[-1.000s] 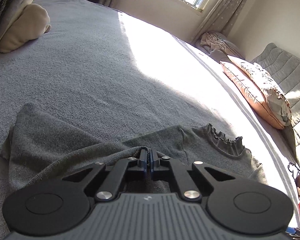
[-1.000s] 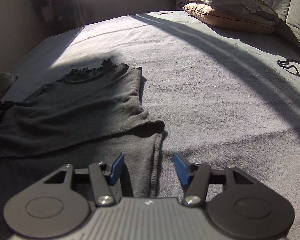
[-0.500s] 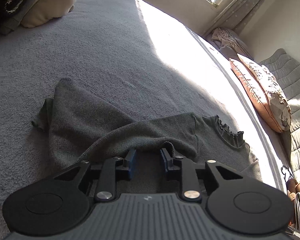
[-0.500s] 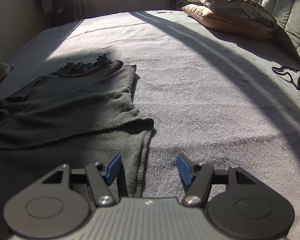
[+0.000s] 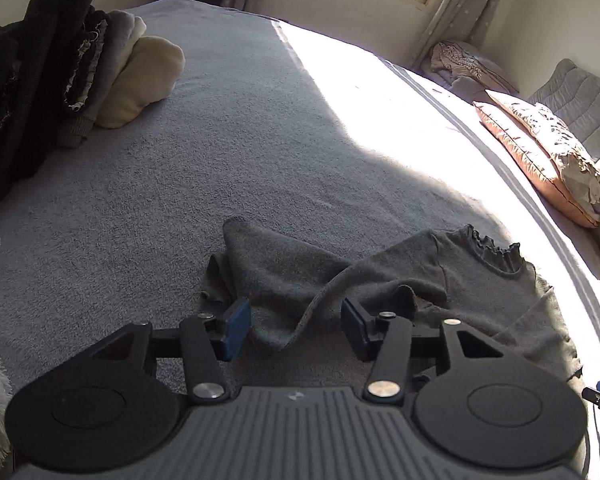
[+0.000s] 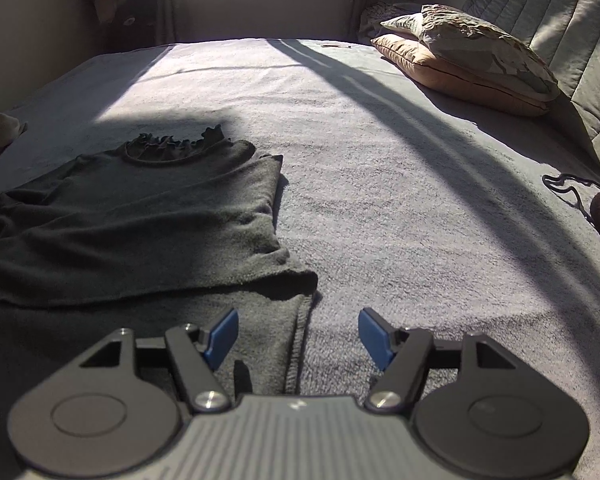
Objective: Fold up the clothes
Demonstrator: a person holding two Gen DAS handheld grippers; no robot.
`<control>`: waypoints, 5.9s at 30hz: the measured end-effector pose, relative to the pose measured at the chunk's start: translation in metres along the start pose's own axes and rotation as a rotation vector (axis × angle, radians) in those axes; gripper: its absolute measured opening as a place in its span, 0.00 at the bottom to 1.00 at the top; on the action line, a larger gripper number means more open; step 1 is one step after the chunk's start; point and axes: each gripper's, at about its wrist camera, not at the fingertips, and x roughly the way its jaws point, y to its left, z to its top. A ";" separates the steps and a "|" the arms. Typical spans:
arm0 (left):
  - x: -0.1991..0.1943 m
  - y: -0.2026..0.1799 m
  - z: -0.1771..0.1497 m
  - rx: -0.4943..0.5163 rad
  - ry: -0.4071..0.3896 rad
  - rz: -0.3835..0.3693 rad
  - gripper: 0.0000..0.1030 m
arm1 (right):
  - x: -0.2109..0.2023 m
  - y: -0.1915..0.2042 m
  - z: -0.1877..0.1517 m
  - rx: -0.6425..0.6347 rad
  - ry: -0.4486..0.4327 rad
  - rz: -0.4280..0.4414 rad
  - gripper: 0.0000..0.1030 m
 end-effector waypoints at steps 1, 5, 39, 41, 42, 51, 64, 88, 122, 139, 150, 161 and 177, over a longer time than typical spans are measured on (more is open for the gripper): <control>0.001 -0.009 -0.004 0.070 0.006 0.005 0.54 | 0.001 0.001 0.000 -0.003 0.001 -0.002 0.66; 0.024 -0.045 -0.025 0.431 0.029 0.136 0.54 | 0.003 0.004 -0.001 -0.010 0.005 -0.005 0.66; 0.005 0.045 0.039 0.001 -0.118 0.016 0.41 | -0.003 0.010 0.004 -0.044 -0.051 -0.010 0.69; 0.013 0.043 0.030 0.089 -0.046 0.064 0.41 | -0.004 0.010 0.003 -0.048 -0.051 -0.012 0.69; 0.020 0.045 0.025 0.123 -0.004 0.087 0.41 | -0.004 0.010 0.003 -0.050 -0.051 -0.013 0.69; 0.054 0.071 0.020 -0.009 0.074 0.050 0.53 | 0.001 0.023 0.001 -0.089 -0.041 -0.008 0.71; -0.007 0.079 0.049 -0.308 -0.118 -0.173 0.00 | 0.001 0.028 -0.001 -0.120 -0.044 -0.013 0.71; -0.152 -0.131 0.087 -0.267 -0.279 -0.679 0.00 | -0.024 0.039 0.020 -0.077 -0.145 0.098 0.72; 0.083 -0.086 -0.018 0.182 0.054 -0.190 0.38 | 0.009 0.043 0.035 0.023 -0.036 0.265 0.69; 0.083 -0.060 -0.005 0.187 0.075 -0.323 0.13 | 0.139 0.260 0.186 -0.341 0.113 0.414 0.54; 0.095 -0.064 -0.010 0.213 0.070 -0.228 0.14 | 0.159 0.247 0.183 -0.256 0.085 0.393 0.07; 0.095 -0.061 -0.011 0.180 0.072 -0.162 0.00 | 0.192 0.212 0.184 0.004 0.045 0.369 0.06; 0.086 -0.109 -0.016 0.209 -0.003 -0.325 0.13 | 0.087 0.166 0.145 -0.149 -0.065 0.404 0.28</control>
